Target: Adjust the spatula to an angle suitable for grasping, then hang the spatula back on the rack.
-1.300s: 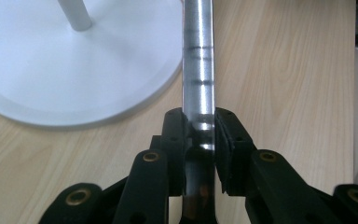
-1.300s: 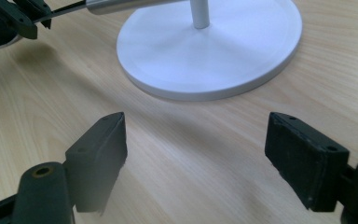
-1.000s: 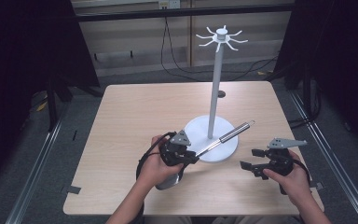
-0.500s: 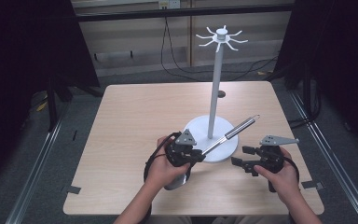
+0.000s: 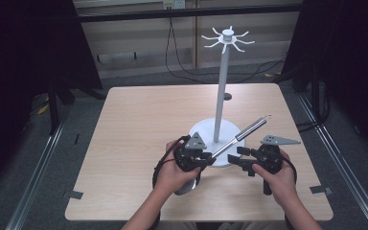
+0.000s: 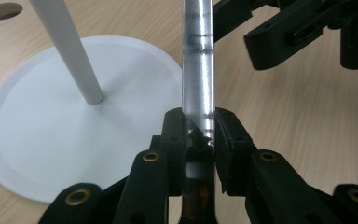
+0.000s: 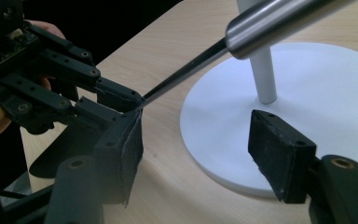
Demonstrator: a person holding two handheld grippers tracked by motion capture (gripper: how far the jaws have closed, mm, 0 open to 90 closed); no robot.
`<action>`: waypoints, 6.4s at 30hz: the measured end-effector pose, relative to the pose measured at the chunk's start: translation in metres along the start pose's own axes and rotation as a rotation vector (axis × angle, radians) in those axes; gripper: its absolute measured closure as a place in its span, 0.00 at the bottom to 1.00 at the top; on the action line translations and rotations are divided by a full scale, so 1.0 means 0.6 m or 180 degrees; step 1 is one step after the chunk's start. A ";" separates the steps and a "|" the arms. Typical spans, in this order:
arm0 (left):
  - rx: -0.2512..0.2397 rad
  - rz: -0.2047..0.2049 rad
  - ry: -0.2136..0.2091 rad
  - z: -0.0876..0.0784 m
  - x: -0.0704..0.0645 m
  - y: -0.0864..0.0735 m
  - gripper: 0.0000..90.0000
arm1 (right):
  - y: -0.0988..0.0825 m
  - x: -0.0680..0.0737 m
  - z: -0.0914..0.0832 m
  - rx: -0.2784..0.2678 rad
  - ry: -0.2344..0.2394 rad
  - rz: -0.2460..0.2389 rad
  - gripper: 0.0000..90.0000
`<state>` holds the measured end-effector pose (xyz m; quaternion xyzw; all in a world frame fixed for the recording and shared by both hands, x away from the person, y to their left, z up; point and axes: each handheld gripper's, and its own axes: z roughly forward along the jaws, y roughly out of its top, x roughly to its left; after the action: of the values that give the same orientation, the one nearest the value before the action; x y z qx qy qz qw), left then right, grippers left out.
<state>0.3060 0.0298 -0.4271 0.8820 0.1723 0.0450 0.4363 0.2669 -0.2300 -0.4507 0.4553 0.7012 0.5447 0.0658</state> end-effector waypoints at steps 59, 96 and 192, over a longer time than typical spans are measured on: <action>-0.0514 -0.0246 -0.0616 -0.029 -0.004 0.050 0.87 | 0.112 0.050 -0.034 -0.0417 0.0735 -0.0091 0.98; -0.1047 -0.0311 -0.1000 -0.055 0.017 0.054 0.91 | 0.163 0.074 -0.032 -0.0477 0.0968 -0.0419 0.97; -0.1139 -0.0153 -0.0381 -0.062 0.069 0.075 0.70 | 0.208 0.075 0.017 -0.0655 0.0618 -0.0609 0.76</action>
<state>0.3480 0.0466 -0.3719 0.7870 0.1563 0.0119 0.5967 0.3173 -0.1918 -0.3337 0.3226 0.6849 0.6463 0.0955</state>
